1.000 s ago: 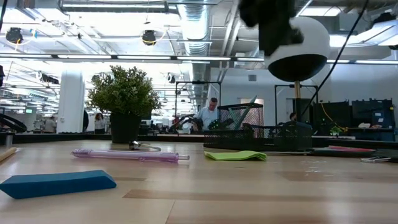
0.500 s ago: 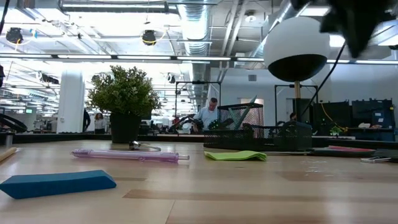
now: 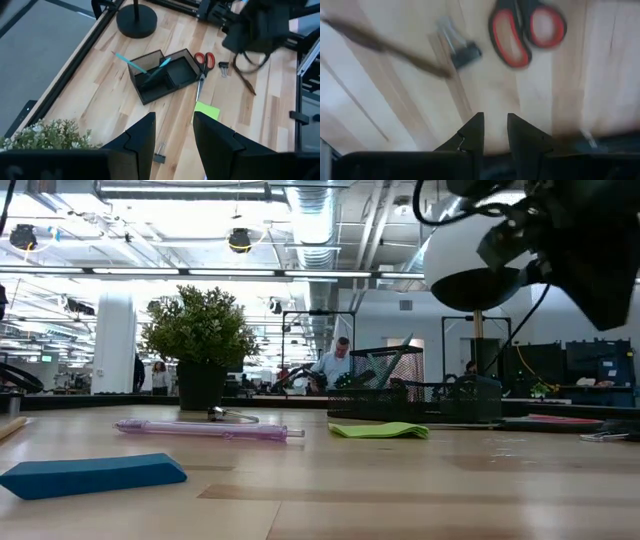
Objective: Pick and place office supplies into organizer
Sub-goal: Put the black scissors into the black desk organizer
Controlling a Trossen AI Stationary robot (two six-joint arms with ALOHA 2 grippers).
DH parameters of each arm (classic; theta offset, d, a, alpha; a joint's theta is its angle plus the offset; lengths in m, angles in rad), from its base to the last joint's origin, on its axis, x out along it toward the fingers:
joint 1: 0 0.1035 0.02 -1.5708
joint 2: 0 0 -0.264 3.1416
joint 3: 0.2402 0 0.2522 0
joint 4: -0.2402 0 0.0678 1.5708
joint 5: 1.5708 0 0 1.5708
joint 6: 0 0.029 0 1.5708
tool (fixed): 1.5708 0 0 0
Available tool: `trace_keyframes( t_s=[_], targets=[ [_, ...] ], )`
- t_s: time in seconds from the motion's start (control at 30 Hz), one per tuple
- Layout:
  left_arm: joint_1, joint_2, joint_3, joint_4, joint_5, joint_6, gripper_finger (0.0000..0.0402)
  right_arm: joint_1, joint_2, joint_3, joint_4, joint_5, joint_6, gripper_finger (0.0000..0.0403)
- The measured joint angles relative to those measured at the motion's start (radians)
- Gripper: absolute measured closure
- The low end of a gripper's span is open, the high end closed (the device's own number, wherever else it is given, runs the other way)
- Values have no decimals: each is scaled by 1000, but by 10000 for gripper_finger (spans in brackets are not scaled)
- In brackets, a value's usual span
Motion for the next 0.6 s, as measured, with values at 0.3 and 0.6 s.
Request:
trace_keyframes(
  t_s=[0.3, 0.6],
  targets=[
    [-1, 0, 0, -16, 0, -9, 274, 61, -174, -247, 309, 72, -53, 326],
    [-1, 0, 0, 2, -5, -34, 274, 137, -338, -441, 415, 76, -56, 326]
  ],
)
